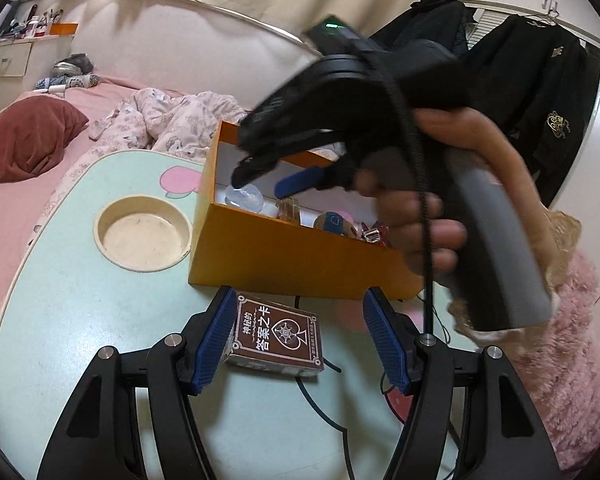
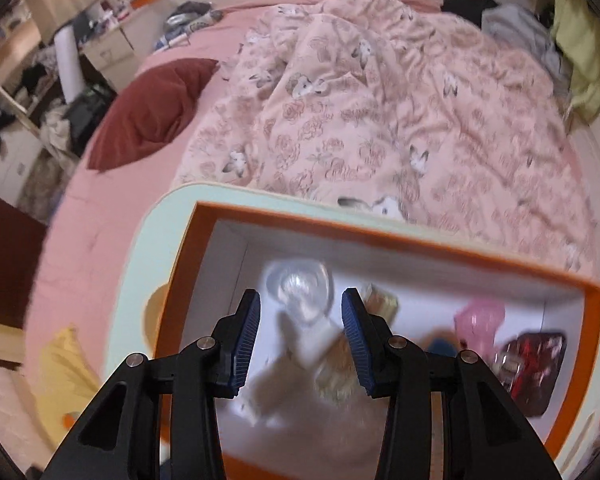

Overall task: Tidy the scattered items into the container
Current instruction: 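Reach into the orange box and grasp the clear plastic cup with the right gripper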

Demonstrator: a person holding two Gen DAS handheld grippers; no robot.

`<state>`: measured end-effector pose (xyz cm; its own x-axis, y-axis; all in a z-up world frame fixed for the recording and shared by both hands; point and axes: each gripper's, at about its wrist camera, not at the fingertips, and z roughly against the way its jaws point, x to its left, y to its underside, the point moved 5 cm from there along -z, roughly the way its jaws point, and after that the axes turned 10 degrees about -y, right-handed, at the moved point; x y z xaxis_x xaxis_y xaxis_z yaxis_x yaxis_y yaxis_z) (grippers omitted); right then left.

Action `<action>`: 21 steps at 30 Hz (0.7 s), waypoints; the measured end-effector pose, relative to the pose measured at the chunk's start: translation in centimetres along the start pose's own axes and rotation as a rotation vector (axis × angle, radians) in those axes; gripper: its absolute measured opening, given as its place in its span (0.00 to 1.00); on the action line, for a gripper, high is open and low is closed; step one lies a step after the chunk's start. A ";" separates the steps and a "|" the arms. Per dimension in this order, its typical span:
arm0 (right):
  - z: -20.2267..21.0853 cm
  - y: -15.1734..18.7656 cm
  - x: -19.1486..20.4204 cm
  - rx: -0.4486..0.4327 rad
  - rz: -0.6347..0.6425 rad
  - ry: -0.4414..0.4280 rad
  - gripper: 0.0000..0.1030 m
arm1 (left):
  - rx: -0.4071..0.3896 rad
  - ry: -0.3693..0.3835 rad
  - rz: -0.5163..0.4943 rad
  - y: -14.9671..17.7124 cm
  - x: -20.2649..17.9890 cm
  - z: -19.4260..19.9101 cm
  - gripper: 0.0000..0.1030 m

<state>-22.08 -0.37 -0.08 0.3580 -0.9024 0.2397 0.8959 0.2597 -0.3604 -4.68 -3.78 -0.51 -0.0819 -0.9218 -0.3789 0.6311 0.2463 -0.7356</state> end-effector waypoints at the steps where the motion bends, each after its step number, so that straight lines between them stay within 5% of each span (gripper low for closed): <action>1: -0.4 -0.2 0.1 0.004 0.001 0.017 0.41 | 0.002 -0.004 0.002 0.1 0.1 0.0 0.64; 21: -1.5 0.4 -0.4 0.012 -0.043 -0.003 0.34 | 0.005 0.001 0.027 0.0 0.4 0.0 0.64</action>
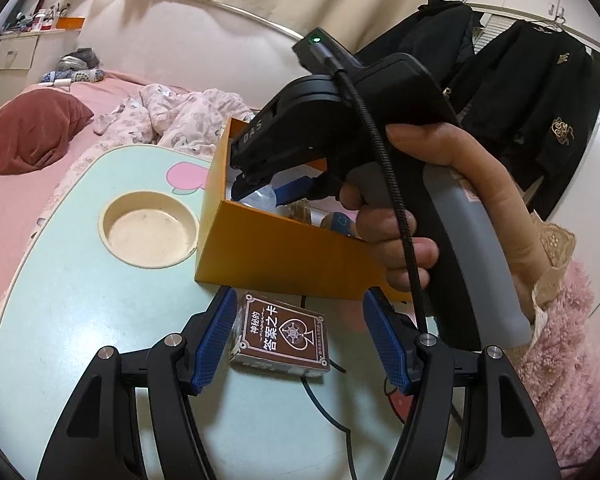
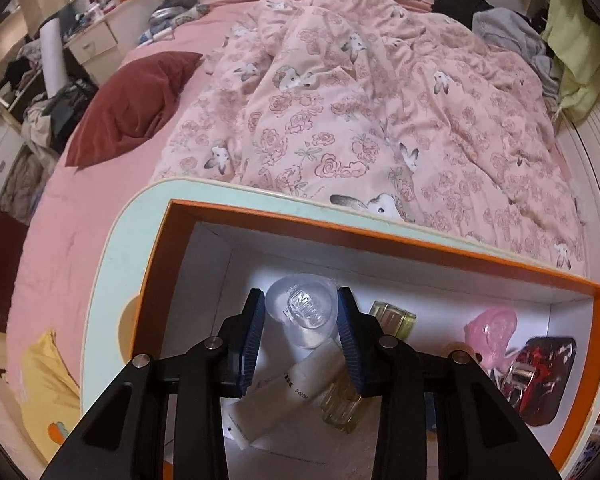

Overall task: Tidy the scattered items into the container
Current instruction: 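Reach into the orange box and grasp the clear plastic cup with the right gripper, then carry the clear cup out and set it on the table, open right gripper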

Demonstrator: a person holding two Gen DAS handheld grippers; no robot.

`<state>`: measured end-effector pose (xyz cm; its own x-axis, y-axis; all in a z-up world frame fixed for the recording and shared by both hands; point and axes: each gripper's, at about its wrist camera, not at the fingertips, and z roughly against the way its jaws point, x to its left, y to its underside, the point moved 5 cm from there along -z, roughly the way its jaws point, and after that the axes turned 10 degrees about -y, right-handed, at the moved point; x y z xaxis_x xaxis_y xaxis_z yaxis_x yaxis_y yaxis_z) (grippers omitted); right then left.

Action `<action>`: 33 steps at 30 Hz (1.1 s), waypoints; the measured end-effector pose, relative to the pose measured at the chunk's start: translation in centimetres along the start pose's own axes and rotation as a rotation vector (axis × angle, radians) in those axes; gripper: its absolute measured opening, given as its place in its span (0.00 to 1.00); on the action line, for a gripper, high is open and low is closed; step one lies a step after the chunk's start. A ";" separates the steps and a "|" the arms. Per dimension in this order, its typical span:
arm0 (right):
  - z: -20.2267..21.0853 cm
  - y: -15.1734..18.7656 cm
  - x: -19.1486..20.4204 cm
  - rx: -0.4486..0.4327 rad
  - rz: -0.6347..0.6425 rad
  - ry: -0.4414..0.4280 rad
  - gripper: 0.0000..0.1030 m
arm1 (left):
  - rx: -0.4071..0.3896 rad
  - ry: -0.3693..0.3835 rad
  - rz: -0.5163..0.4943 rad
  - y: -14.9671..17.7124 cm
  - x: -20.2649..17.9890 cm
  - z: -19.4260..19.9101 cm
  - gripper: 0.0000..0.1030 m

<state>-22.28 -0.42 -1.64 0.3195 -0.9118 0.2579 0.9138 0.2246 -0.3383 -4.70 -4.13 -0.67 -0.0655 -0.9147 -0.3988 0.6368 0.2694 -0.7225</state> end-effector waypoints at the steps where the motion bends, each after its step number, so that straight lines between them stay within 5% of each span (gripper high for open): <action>1: 0.4 0.0 0.0 -0.008 -0.004 -0.026 0.34 | 0.000 0.000 0.002 0.0 0.1 0.0 0.64; 9: 7.5 1.5 0.8 -0.170 0.018 -0.121 0.34 | 0.006 -0.004 0.009 -0.2 0.4 -0.3 0.64; 13: 11.4 5.4 1.0 -0.195 0.058 -0.235 0.34 | 0.012 -0.014 0.016 -0.2 0.6 -0.5 0.64; 16: 12.9 9.3 0.6 -0.200 0.103 -0.225 0.34 | 0.017 -0.013 0.022 -0.2 0.6 -0.6 0.64; 22: 11.1 16.1 -1.9 -0.149 0.105 -0.191 0.34 | 0.018 -0.015 0.026 -0.1 0.8 -0.5 0.64; 29: 9.2 17.9 -4.8 -0.167 0.074 -0.107 0.34 | 0.021 -0.019 0.031 0.1 1.0 -0.5 0.64; 33: 8.5 18.4 -6.2 -0.183 0.030 -0.147 0.35 | 0.022 -0.020 0.032 0.2 0.9 -0.5 0.64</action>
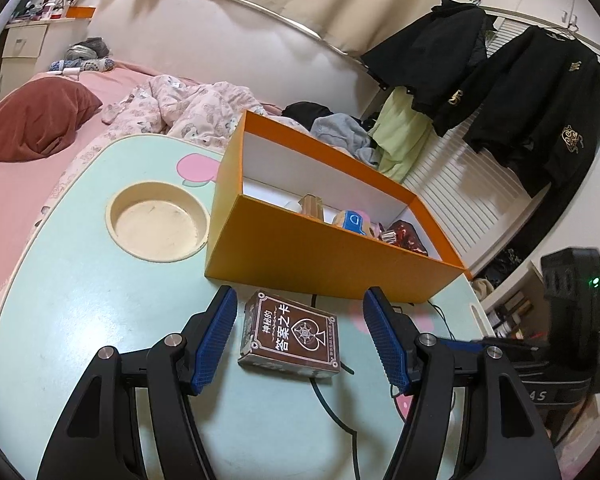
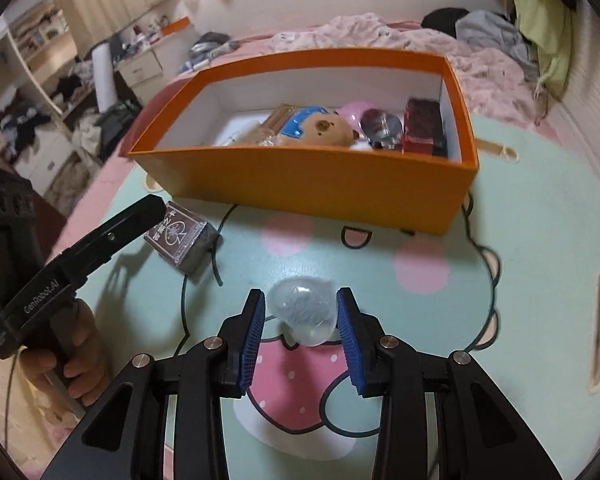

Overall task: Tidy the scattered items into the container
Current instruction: 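Carry the clear cup out and set it on the table, open right gripper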

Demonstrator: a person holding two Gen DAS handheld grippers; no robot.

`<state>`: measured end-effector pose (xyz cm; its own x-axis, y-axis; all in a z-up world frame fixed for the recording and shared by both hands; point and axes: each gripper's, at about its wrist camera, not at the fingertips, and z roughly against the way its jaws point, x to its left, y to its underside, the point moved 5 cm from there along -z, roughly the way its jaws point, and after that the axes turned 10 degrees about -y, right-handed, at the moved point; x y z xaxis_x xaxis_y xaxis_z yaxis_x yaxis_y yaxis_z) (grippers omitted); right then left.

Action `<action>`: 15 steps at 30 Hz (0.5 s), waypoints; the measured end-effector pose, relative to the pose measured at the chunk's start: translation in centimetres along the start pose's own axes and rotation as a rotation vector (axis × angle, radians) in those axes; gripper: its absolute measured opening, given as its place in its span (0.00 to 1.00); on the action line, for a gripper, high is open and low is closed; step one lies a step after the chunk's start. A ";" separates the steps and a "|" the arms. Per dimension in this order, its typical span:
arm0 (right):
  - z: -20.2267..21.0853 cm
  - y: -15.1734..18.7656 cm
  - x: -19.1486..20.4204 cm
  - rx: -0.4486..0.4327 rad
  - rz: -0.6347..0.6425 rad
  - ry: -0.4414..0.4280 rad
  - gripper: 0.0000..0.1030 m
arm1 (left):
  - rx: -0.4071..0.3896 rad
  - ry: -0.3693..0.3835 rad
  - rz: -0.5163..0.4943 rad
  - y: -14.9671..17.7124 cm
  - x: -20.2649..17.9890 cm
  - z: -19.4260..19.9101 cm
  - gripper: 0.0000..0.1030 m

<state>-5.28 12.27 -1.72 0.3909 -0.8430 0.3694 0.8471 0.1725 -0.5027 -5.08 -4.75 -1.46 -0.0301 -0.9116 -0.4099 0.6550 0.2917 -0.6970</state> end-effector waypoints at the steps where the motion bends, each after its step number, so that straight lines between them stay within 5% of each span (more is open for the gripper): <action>1: 0.0 0.1 -0.2 -0.011 -0.002 -0.001 0.35 | -0.001 -0.001 0.000 0.0 0.0 0.0 0.64; 5: 0.9 0.3 -0.1 -0.108 0.041 0.036 0.40 | 0.001 -0.002 0.000 0.1 0.0 -0.1 0.64; 8: 2.1 0.4 0.0 -0.226 0.058 -0.007 0.61 | 0.001 -0.003 0.000 0.1 0.0 -0.1 0.64; 15: 2.3 1.1 0.2 -0.323 0.053 -0.073 0.61 | 0.002 -0.004 0.006 0.1 0.1 0.0 0.64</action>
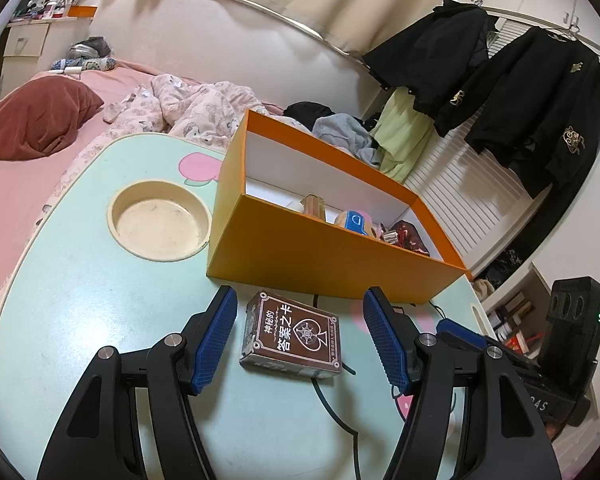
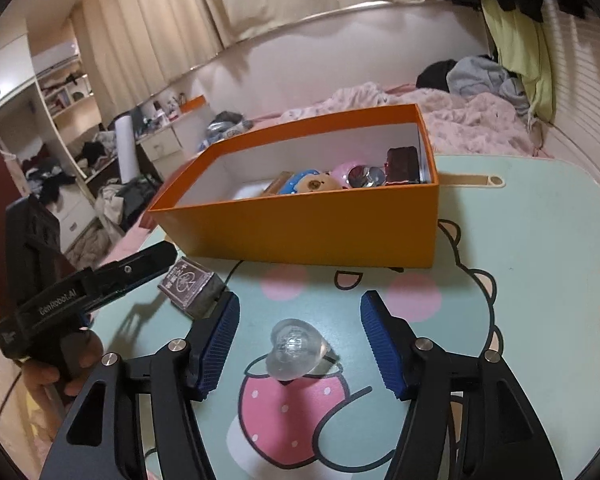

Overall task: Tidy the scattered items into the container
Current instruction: 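Carry the clear cup out and set it on the table, open right gripper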

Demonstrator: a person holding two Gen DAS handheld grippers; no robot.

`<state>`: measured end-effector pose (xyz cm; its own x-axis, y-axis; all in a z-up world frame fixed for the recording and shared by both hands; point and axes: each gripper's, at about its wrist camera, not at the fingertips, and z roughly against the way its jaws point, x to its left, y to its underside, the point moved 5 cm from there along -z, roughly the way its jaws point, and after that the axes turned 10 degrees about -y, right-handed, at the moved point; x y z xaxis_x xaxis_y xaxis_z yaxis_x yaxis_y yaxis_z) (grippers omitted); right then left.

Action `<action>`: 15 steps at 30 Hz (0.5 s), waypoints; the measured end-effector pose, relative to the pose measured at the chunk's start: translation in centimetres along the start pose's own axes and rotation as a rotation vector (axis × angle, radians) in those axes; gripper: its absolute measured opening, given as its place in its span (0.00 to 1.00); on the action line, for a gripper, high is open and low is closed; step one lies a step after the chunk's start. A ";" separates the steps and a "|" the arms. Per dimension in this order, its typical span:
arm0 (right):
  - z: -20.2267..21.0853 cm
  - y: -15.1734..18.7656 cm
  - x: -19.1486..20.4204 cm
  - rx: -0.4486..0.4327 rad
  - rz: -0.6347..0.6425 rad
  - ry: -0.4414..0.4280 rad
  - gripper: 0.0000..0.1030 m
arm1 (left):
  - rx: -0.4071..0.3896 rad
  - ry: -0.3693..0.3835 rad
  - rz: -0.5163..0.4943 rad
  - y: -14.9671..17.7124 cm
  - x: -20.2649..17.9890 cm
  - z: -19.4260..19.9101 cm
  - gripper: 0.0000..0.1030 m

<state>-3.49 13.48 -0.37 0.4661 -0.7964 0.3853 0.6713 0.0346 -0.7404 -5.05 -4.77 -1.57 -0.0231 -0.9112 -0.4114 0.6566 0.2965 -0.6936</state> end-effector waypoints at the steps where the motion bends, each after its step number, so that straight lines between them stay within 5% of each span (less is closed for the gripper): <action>1: -0.1 0.1 0.2 -0.001 0.003 -0.009 0.61 | -0.001 0.000 0.001 0.0 0.0 0.0 0.64; 15: -0.6 0.8 0.0 0.001 0.015 0.030 0.61 | -0.004 0.032 -0.012 0.4 -0.3 0.5 0.64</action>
<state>-3.26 13.11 -1.33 0.4589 -0.8135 0.3572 0.6645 0.0474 -0.7458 -4.44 -4.48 -1.43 -0.0553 -0.9052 -0.4215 0.6531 0.2865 -0.7010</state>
